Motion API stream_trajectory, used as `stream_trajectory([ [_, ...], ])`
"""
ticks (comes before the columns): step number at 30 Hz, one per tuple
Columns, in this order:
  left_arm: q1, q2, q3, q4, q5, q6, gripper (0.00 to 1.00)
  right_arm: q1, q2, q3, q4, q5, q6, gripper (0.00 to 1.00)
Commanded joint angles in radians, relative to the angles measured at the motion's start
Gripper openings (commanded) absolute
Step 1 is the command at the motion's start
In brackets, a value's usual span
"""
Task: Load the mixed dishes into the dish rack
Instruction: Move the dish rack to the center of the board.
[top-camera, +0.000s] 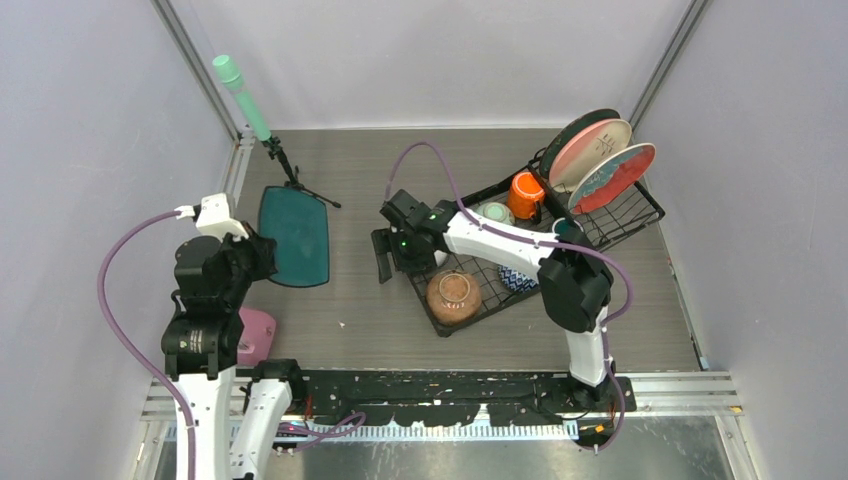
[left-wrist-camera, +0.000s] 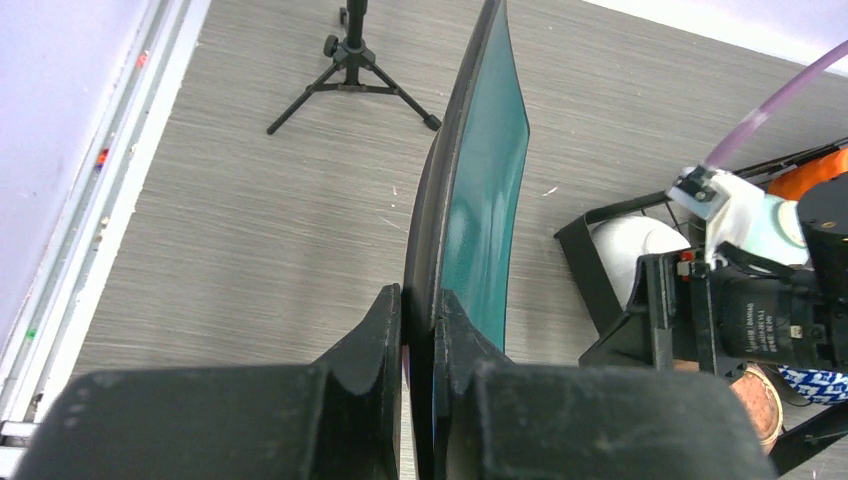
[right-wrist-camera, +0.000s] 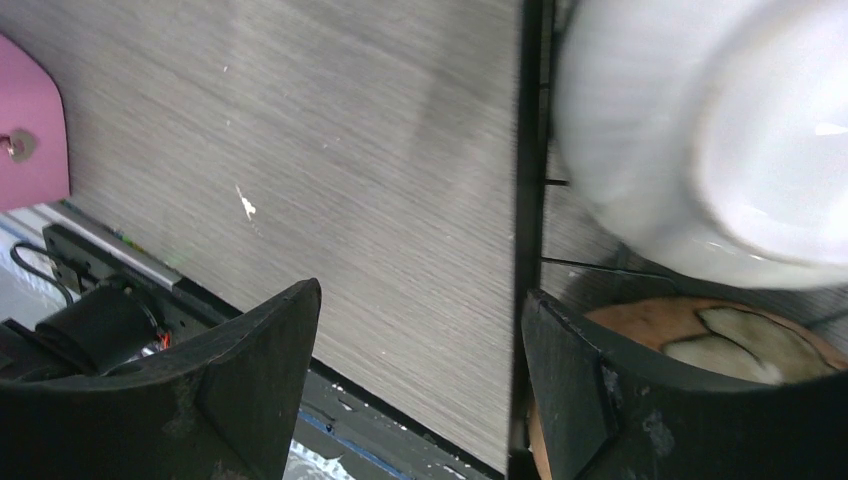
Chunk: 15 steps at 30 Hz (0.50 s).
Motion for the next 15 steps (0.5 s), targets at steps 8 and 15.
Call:
stream_trajectory([
  [8, -0.006, -0.012, 0.120, 0.103, -0.082, 0.061, 0.00, 0.130, 0.106, 0.176, -0.006, -0.121, -0.079, 0.79],
  [15, -0.006, -0.014, 0.116, 0.097, -0.089, 0.072, 0.00, 0.191, 0.152, 0.258, -0.015, -0.146, -0.084, 0.79],
])
